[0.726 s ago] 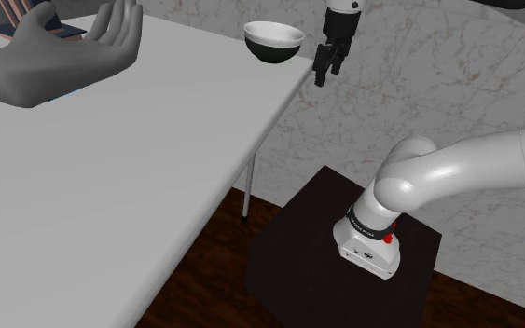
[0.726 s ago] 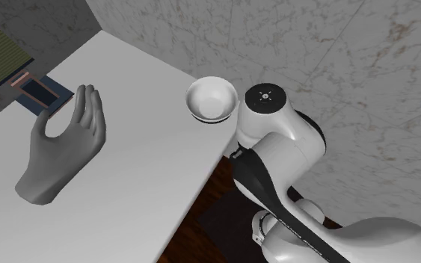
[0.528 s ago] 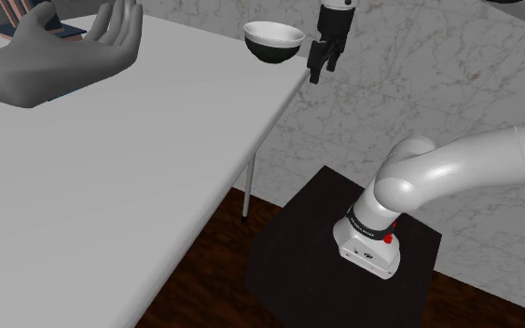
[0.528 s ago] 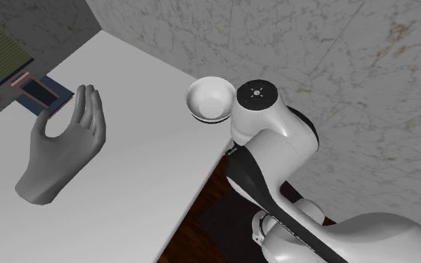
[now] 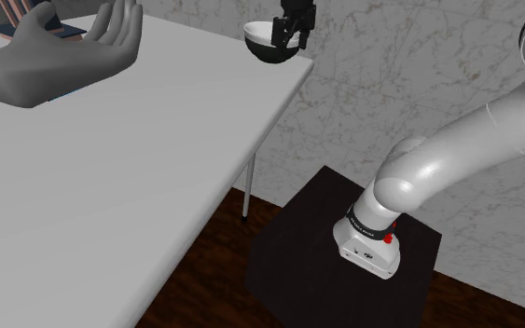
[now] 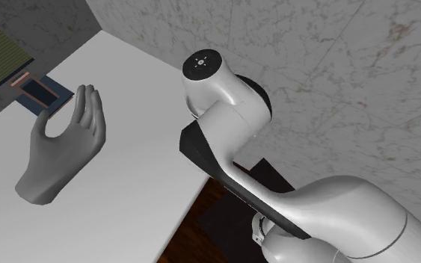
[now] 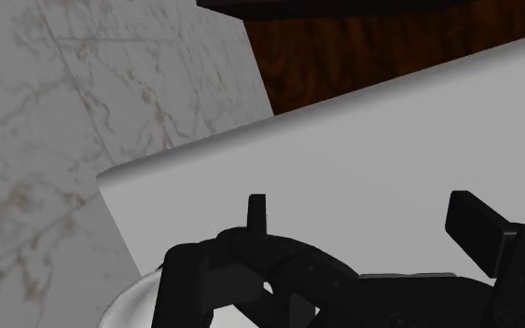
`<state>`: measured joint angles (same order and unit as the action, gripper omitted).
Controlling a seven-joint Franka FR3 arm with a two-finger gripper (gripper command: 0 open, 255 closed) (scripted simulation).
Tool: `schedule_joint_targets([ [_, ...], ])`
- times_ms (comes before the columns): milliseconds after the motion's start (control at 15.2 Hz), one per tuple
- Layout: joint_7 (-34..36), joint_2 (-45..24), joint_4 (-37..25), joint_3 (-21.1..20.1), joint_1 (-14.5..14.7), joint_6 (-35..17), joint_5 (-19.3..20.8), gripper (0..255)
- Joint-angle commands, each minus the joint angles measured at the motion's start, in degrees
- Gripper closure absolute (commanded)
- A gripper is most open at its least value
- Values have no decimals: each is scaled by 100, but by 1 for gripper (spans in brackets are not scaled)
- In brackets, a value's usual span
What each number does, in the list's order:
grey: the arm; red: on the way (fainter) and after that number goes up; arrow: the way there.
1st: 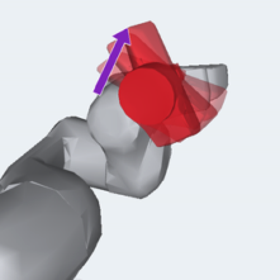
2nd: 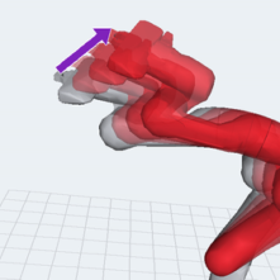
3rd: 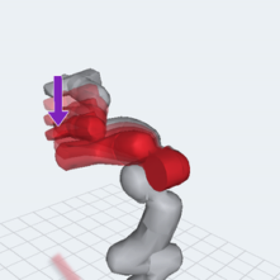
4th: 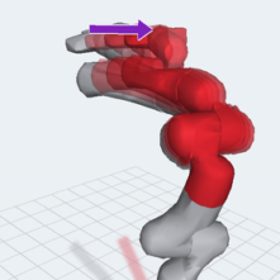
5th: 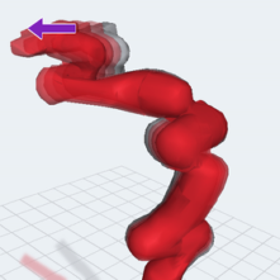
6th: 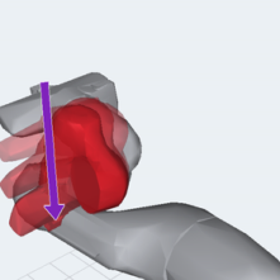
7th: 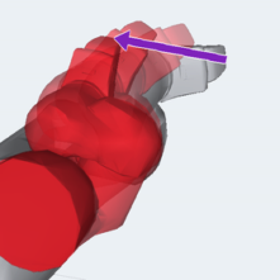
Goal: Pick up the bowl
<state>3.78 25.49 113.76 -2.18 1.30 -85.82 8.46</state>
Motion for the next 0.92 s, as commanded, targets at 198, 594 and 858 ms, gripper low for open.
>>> schedule_joint_targets([
  [198, 391, -1166, -1359, -287, 0, 229, 235, 0],
  [594, 692, -2201, -2636, -482, 58, 533, 541, 0],
  [858, 752, -2083, -2182, -468, 51, 200, 518, 0],
])
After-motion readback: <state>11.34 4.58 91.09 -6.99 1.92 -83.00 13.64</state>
